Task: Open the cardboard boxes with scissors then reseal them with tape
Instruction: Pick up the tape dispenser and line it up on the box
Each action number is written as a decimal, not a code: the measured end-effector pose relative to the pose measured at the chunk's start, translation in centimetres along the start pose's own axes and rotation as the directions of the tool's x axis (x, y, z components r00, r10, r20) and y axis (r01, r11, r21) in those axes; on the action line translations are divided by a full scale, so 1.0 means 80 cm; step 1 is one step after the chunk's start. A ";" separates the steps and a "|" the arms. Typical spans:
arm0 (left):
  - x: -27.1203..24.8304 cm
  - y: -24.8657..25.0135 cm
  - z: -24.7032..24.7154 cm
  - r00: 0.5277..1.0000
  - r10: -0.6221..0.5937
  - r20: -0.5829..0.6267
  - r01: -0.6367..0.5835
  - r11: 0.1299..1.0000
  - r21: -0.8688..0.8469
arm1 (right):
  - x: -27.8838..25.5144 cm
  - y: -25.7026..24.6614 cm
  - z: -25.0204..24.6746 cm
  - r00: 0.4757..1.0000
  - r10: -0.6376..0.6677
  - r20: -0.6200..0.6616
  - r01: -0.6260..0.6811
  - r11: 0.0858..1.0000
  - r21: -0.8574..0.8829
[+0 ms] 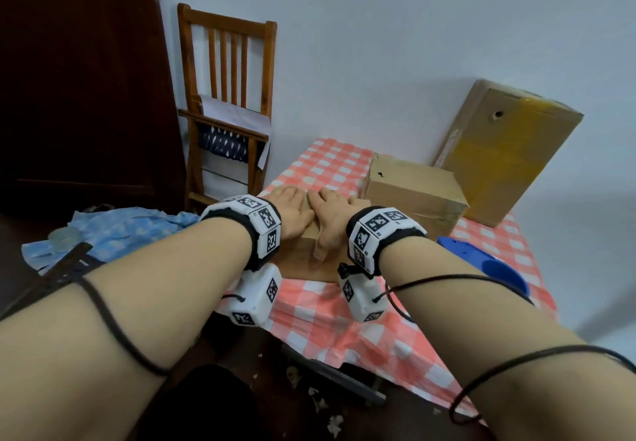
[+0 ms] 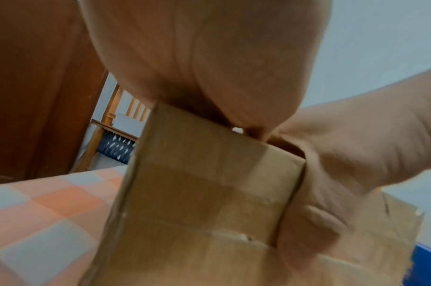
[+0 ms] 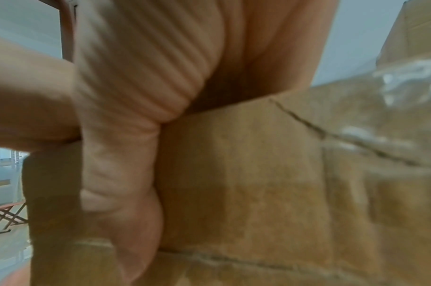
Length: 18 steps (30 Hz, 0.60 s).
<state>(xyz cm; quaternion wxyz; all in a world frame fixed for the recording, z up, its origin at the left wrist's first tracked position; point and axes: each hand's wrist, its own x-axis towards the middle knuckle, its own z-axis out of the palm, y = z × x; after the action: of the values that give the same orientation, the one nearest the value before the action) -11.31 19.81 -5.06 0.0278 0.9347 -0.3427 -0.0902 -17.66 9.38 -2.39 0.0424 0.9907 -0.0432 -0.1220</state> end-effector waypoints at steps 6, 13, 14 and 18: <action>0.009 -0.005 -0.008 1.000 0.005 -0.009 -0.004 1.000 0.025 | 0.007 0.003 0.005 1.000 -0.006 -0.009 0.007 0.998 0.057; 0.000 -0.005 0.009 0.993 -0.009 -0.121 0.022 0.995 0.100 | 0.010 -0.001 0.011 0.999 0.032 -0.033 -0.029 0.994 0.102; -0.006 -0.002 0.006 0.990 0.006 -0.139 0.008 0.995 0.104 | 0.010 -0.001 0.010 0.999 0.036 -0.037 -0.032 0.994 0.108; -0.029 0.012 -0.010 0.995 -0.020 -0.101 0.028 0.996 0.080 | 0.010 -0.003 0.010 0.998 0.053 -0.040 -0.049 0.994 0.102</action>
<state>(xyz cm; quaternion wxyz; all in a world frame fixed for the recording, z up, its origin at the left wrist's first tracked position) -13.50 20.60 -3.80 0.0057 0.9425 -0.3329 -0.0295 -17.05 9.47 -3.42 -0.0037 0.9925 -0.0736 -0.0976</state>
